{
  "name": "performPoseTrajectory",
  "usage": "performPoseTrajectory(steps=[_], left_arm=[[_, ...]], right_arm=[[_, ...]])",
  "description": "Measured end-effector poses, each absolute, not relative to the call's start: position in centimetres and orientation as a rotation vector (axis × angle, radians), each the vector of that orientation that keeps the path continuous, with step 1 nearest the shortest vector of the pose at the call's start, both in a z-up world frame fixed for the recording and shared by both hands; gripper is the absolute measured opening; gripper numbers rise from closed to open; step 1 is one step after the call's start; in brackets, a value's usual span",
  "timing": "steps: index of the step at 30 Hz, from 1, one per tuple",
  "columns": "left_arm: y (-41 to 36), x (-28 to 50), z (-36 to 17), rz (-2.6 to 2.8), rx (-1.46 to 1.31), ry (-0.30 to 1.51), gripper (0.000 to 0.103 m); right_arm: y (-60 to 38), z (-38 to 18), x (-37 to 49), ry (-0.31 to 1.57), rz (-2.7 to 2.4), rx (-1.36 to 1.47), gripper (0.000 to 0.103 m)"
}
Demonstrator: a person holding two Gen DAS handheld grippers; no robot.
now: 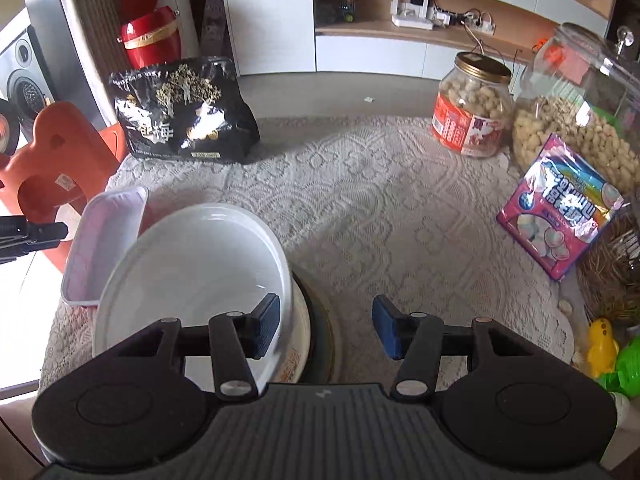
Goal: Organize plates and bowls
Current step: 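Move both grippers to the white rectangular plastic tray, then close both grippers on the white tray rim and lift it, then carry the white tray over the bowl stack and tilt it in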
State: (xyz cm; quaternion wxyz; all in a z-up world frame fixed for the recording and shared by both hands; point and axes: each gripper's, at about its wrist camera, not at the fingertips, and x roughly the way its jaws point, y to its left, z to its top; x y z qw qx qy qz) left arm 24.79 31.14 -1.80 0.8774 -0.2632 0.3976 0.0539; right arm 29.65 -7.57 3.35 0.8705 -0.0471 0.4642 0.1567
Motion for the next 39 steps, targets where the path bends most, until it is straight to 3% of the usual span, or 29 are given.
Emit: performPoseTrajectory(steps=[4, 11, 15, 17, 19, 28, 32, 35, 39], left_arm=[[32.2, 24.5, -2.0, 0.146, -0.581, 0.815, 0.03], [32.3, 24.8, -2.7, 0.197, -0.546, 0.844, 0.03], [32.5, 25.0, -2.9, 0.198, -0.55, 0.858, 0.03], [32.6, 25.7, -3.7, 0.189, -0.562, 0.91, 0.03], [32.7, 26.3, -4.4, 0.192, -0.574, 0.951, 0.03], [35.2, 28.0, -6.3, 0.219, -0.684, 1.016, 0.03], [35.8, 28.9, -7.2, 0.167, -0.755, 1.036, 0.032], [35.4, 27.9, -5.1, 0.141, -0.735, 0.988, 0.029], [32.6, 25.8, 2.0, 0.057, -0.64, 0.848, 0.029]], right_arm=[[-7.1, 3.1, 29.7, 1.007, 0.298, -0.165, 0.052], [-2.3, 9.8, 24.5, 0.698, 0.446, -0.213, 0.057], [4.2, 9.4, 26.9, 0.878, 0.573, -0.131, 0.06], [7.5, 7.5, 28.8, 0.972, 0.588, -0.071, 0.053], [10.6, 5.5, 30.7, 1.016, 0.546, -0.068, 0.037], [17.7, -2.2, 37.0, 1.179, 0.379, -0.081, 0.035], [17.0, -4.1, 38.5, 1.305, 0.392, 0.044, 0.025], [15.8, -2.2, 37.3, 1.272, 0.452, 0.075, 0.025], [12.8, 5.0, 34.3, 1.082, 0.551, 0.051, 0.025]])
